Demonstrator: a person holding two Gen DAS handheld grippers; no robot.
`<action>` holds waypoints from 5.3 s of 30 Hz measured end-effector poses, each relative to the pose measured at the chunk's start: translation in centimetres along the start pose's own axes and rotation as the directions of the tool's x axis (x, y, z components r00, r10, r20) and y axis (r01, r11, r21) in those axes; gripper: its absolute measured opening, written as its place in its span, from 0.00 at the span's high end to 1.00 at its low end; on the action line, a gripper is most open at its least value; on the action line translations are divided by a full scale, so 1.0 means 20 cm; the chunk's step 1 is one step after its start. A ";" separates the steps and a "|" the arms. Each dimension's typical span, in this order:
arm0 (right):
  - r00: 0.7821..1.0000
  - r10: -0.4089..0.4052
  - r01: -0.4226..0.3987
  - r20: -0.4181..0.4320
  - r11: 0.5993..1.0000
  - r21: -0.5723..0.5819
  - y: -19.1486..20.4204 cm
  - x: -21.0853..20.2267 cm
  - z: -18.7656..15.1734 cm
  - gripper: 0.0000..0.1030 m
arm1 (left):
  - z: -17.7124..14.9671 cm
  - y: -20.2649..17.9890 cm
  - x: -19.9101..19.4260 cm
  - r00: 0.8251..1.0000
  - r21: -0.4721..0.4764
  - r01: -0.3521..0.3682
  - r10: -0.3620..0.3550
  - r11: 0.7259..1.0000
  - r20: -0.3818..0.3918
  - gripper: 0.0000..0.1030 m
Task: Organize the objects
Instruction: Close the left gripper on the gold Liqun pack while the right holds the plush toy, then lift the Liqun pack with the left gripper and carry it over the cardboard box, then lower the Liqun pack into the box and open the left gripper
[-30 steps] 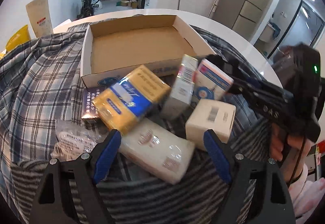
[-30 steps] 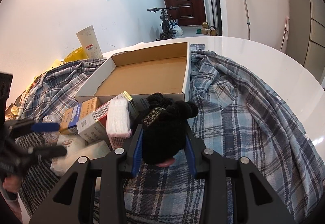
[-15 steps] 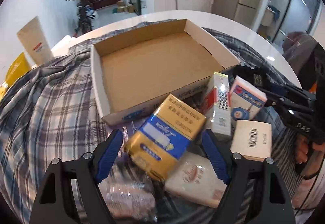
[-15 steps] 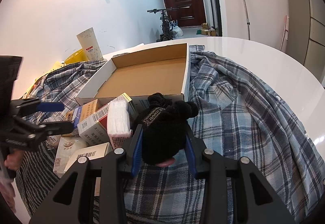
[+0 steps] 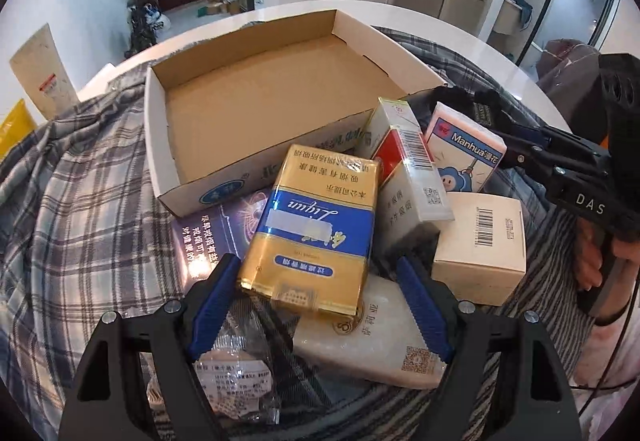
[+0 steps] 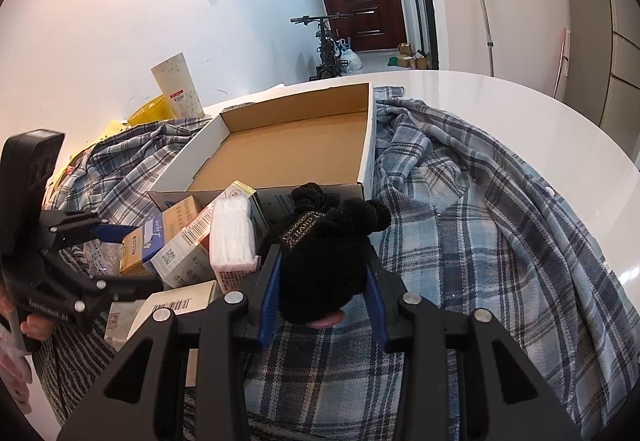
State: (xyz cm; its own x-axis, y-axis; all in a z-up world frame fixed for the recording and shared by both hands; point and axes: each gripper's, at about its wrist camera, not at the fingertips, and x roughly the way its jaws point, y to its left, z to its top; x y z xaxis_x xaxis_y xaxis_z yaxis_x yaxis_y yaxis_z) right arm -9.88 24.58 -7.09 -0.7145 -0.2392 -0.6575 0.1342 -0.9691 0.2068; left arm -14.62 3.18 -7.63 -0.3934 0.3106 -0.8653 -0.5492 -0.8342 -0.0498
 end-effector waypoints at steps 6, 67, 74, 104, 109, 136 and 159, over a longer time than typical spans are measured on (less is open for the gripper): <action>1.000 -0.001 0.001 0.001 1.000 0.001 0.00 0.00 0.00 0.64 | 0.06 0.01 0.01 0.999 -0.010 -0.023 0.024 1.000 0.037 0.31; 0.817 -0.019 0.142 0.577 0.975 -0.169 0.47 -0.77 0.92 0.64 | 0.52 -0.11 -1.36 0.559 -0.306 -0.124 0.321 0.944 0.764 0.46; 0.824 -0.001 0.133 0.567 0.973 -0.191 0.47 -0.62 1.01 0.64 | 0.59 0.04 -1.16 0.628 -0.343 -0.124 0.341 0.931 0.699 0.46; 0.972 -0.157 0.184 0.174 0.971 -0.152 0.22 0.25 0.95 0.64 | 0.79 0.41 -0.10 0.947 -0.431 -0.093 0.213 0.898 0.240 0.46; 0.983 -0.161 0.172 0.091 0.976 -0.131 0.11 0.36 0.93 0.64 | 0.76 0.47 0.07 0.967 -0.456 -0.117 0.206 0.882 0.152 0.46; 0.987 -0.152 0.145 -0.060 0.983 -0.113 0.05 0.57 0.87 0.64 | 0.68 0.52 0.37 0.980 -0.472 -0.177 0.198 0.864 -0.004 0.45; 0.987 -0.150 0.145 -0.050 0.985 -0.094 0.02 0.54 0.89 0.63 | 0.69 0.56 0.17 0.954 -0.523 -0.018 0.171 0.852 0.247 0.17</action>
State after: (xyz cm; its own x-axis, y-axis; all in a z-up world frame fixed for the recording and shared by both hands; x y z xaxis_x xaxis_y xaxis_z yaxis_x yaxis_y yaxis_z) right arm -29.78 22.69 -1.18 -0.6912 -0.0938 -0.7166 0.0930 -0.9948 0.0406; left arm -32.21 1.25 -4.22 -0.6511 0.2658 -0.7109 -0.0757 -0.9548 -0.2876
